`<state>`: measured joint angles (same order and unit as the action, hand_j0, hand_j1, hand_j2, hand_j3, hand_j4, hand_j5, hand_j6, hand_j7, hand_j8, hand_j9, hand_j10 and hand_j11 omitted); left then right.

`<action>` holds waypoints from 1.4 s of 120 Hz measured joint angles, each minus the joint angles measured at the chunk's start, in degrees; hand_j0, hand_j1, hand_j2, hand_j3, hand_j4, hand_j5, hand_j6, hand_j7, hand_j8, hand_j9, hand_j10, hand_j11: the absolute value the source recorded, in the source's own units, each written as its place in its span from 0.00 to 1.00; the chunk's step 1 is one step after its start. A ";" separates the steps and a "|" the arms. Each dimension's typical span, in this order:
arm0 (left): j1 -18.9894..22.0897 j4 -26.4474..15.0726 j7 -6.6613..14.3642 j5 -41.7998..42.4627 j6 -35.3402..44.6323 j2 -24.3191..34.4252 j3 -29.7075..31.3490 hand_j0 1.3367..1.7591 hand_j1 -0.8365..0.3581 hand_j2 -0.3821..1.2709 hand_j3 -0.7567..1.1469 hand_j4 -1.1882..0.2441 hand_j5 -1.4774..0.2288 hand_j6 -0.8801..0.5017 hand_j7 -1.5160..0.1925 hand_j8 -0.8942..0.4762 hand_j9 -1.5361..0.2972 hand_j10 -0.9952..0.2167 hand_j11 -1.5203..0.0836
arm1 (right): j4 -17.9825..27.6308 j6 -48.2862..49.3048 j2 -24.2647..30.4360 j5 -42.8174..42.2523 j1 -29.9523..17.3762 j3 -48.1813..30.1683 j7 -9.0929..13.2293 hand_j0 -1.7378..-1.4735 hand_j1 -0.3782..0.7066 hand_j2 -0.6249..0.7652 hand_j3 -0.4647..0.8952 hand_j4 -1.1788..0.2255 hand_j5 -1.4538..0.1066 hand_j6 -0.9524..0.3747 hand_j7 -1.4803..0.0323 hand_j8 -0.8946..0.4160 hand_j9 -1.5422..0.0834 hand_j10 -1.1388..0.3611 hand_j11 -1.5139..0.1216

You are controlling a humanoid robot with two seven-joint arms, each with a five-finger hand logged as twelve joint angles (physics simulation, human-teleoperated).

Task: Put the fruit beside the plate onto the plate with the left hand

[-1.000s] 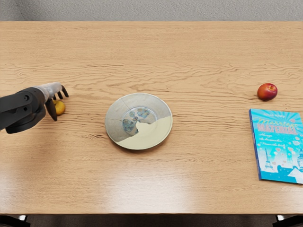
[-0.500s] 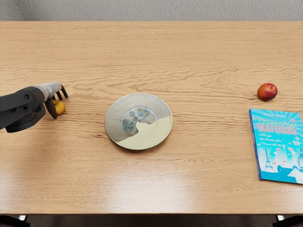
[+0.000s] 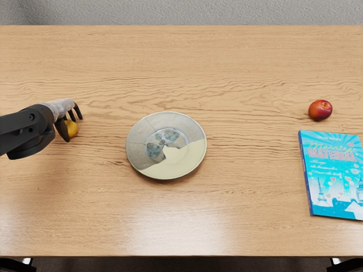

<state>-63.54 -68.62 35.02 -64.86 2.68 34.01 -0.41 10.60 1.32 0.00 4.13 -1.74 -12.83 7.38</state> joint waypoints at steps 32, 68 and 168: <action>0.00 -0.02 0.00 0.00 -0.06 0.00 0.00 0.76 0.52 0.32 0.40 0.48 0.47 0.27 0.49 0.28 0.47 0.40 0.53 | 0.00 0.00 0.00 0.00 -0.01 0.00 0.00 0.30 0.06 0.45 0.34 0.82 0.91 0.70 0.96 0.66 0.93 0.74 0.90; -0.07 -0.02 0.00 0.02 -0.35 0.00 -0.01 0.75 0.49 0.35 0.40 0.44 0.43 0.25 0.45 0.29 0.43 0.36 0.49 | 0.00 0.00 0.00 0.00 -0.09 0.00 0.00 0.30 0.06 0.45 0.34 0.82 0.91 0.70 0.96 0.66 0.93 0.74 0.90; -0.74 -1.17 0.00 0.76 -0.83 0.11 -0.15 0.75 0.46 0.45 0.40 0.37 0.35 0.28 0.38 0.31 0.36 0.28 0.40 | -0.03 0.00 0.00 0.00 -0.27 0.00 0.00 0.30 0.06 0.45 0.34 0.82 0.91 0.70 0.96 0.66 0.93 0.74 0.90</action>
<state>-64.28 -69.79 35.02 -64.10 1.86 34.13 -0.56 10.57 1.32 0.00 4.13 -2.02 -12.83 7.38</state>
